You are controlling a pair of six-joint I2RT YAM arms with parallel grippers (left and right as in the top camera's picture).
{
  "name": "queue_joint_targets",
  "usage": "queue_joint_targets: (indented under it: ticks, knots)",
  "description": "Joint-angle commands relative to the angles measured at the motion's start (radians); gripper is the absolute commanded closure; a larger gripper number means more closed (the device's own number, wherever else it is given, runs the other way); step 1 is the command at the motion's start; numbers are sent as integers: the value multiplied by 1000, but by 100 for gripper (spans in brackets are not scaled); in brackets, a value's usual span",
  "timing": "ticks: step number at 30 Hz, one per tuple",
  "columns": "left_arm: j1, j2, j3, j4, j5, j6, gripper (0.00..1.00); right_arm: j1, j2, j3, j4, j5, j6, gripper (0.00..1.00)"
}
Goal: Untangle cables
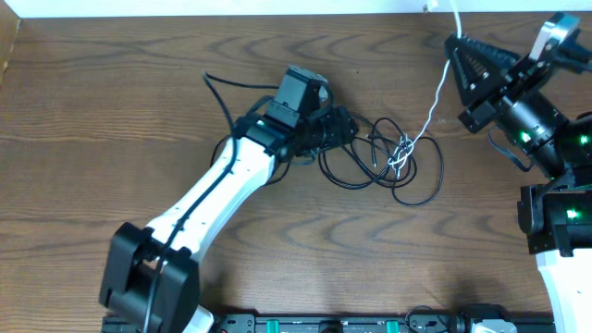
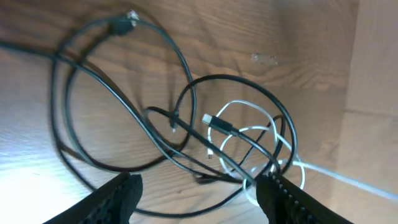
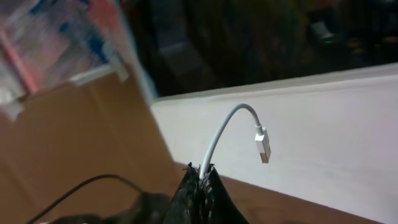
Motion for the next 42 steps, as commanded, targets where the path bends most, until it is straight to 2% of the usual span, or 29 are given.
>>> queue_joint_targets:
  ticks: [1,3,5,6,11,17,18,19,20,26,30,36,42]
  knots:
    - [-26,68,-1,51,121,-200,36,-5,-3,6,1,-76,-53,99]
    - [-31,84,-1,97,186,-264,36,-5,-3,6,1,-83,-63,99]
    - [-39,93,-2,78,157,-265,44,-5,-3,6,18,-135,-64,99]
    - [-41,100,-2,76,164,-279,45,-5,-3,6,24,-152,-64,99]
    - [-50,152,-2,118,176,-389,45,-5,-3,6,23,-173,-82,99]
    - [-71,218,-2,212,175,-429,45,-5,-3,6,19,-178,-82,99]
    - [-72,225,-2,225,175,-429,50,-5,-3,6,19,-179,-82,99]
    - [-73,230,-2,235,175,-429,69,-5,-3,6,19,-181,-82,99]
    - [-73,230,-2,235,175,-429,92,-5,-3,6,18,-181,-82,99]
    - [-39,225,-2,235,238,-373,93,-5,-3,6,-55,-178,-142,99]
    - [27,220,-1,235,360,-306,93,-22,-3,6,-166,-116,-175,99]
    - [148,219,-1,235,647,-222,92,-57,0,6,-430,272,-179,99]
    - [188,219,-1,235,744,-203,92,-57,45,6,-615,494,-179,99]
